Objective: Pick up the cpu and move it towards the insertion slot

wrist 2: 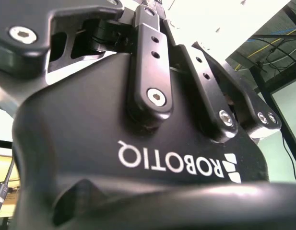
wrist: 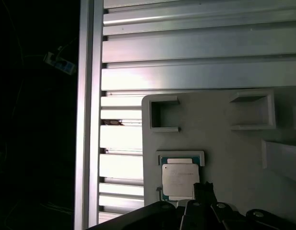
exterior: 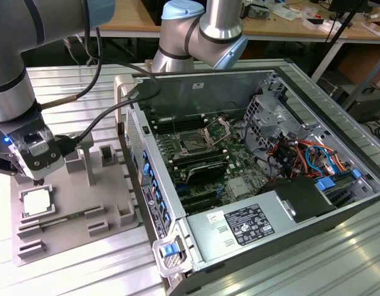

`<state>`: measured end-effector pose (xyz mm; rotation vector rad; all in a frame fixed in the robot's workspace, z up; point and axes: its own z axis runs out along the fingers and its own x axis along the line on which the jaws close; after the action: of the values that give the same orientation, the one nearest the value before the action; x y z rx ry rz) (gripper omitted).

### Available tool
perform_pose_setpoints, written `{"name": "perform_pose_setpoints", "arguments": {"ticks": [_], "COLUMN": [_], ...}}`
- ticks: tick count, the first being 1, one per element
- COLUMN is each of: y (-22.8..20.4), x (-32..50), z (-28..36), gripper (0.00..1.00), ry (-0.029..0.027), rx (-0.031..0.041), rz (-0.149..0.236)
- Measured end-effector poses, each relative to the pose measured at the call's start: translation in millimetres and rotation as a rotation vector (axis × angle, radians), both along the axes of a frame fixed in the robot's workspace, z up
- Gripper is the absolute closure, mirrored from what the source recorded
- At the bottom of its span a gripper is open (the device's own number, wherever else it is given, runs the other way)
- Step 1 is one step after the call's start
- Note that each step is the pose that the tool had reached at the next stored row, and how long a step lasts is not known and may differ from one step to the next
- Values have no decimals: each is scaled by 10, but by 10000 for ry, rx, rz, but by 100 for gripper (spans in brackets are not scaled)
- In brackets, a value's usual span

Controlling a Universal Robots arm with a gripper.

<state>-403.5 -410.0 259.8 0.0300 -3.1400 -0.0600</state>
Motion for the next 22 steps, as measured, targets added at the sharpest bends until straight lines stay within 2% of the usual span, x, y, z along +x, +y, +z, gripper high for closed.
{"name": "perform_pose_setpoints", "arguments": {"ticks": [22], "y": [-2], "x": [0], "z": [-58], "gripper": [89], "ry": [0], "rx": [0], "rz": [0]}}
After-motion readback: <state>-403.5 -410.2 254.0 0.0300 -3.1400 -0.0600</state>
